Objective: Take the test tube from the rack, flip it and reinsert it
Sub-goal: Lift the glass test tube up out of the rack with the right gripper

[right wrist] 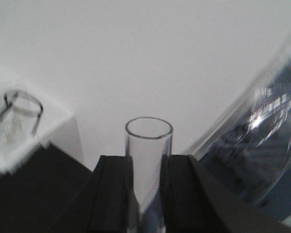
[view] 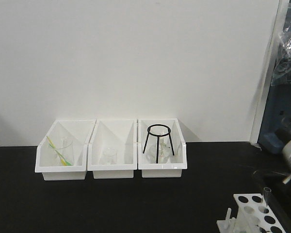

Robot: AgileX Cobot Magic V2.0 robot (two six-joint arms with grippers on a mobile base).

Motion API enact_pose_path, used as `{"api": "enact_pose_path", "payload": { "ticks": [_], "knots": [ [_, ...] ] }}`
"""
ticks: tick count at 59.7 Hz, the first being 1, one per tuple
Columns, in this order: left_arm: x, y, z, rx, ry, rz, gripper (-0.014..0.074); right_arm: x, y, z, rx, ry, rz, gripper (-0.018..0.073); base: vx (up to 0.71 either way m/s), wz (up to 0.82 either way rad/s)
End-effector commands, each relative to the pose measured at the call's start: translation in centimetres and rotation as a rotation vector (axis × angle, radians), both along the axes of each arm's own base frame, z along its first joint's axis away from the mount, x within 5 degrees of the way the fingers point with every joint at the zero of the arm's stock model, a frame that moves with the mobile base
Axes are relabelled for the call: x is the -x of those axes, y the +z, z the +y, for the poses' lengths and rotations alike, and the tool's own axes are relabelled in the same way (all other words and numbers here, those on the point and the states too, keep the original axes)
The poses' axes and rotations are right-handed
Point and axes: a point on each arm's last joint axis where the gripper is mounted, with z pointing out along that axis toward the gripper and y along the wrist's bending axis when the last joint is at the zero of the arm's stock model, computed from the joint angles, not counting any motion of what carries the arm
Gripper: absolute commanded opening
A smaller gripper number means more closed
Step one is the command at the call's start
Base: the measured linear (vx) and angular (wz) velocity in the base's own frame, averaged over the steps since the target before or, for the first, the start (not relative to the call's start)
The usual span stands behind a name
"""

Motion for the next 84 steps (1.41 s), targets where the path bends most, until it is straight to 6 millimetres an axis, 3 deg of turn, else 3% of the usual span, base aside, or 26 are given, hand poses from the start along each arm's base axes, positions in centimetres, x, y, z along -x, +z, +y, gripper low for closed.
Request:
{"api": "enact_pose_path", "payload": {
  "ticks": [1,5,11,17,20,23,28,42,51,62,84],
  "knots": [
    [-0.1,0.7,0.0,-0.007,-0.005,-0.081,-0.0006,0.4,1.1,0.1,0.539,0.056,-0.064,-0.0009,0.0,0.0],
    [-0.1,0.7,0.0,-0.007,-0.005,-0.081,-0.0006,0.4,0.8,-0.3,0.644,0.039,-0.031,-0.0008,0.0,0.0],
    [-0.1,0.7,0.0,-0.007,-0.005,-0.081,-0.0006,0.6,1.0,-0.4,0.514,0.002,-0.012,-0.0009,0.0,0.0],
    [-0.1,0.7,0.0,-0.007,-0.005,-0.081,-0.0006,0.8,2.5,-0.5,0.006,-0.056,-0.027,-0.0009,0.0,0.0],
    [-0.1,0.7,0.0,-0.007,-0.005,-0.081,-0.0006,0.7,3.6,-0.8,-0.436,-0.102,-0.028,-0.0009,0.0,0.0],
    [-0.1,0.7,0.0,-0.007,-0.005,-0.081,-0.0006,0.6,4.0,-1.3,-0.746,-0.137,-0.026,-0.0009,0.0,0.0],
    [-0.1,0.7,0.0,-0.007,-0.005,-0.081,-0.0006,0.6,4.2,-1.7,-1.036,-0.149,-0.046,-0.0009,0.0,0.0],
    [-0.1,0.7,0.0,-0.007,-0.005,-0.081,-0.0006,0.9,2.9,-1.7,-1.088,-0.104,-0.102,-0.0009,0.0,0.0],
    [-0.1,0.7,0.0,-0.007,-0.005,-0.081,-0.0006,2.5,-1.0,-1.4,-1.176,0.01,-0.206,-0.0009,0.0,0.0],
    [-0.1,0.7,0.0,-0.007,-0.005,-0.081,-0.0006,3.8,-5.4,-1.1,-1.151,0.023,-0.182,-0.0009,0.0,0.0],
    [-0.1,0.7,0.0,-0.007,-0.005,-0.081,-0.0006,2.2,-7.9,-0.5,-1.007,0.031,-0.104,-0.0009,0.0,0.0]
  ]
}}
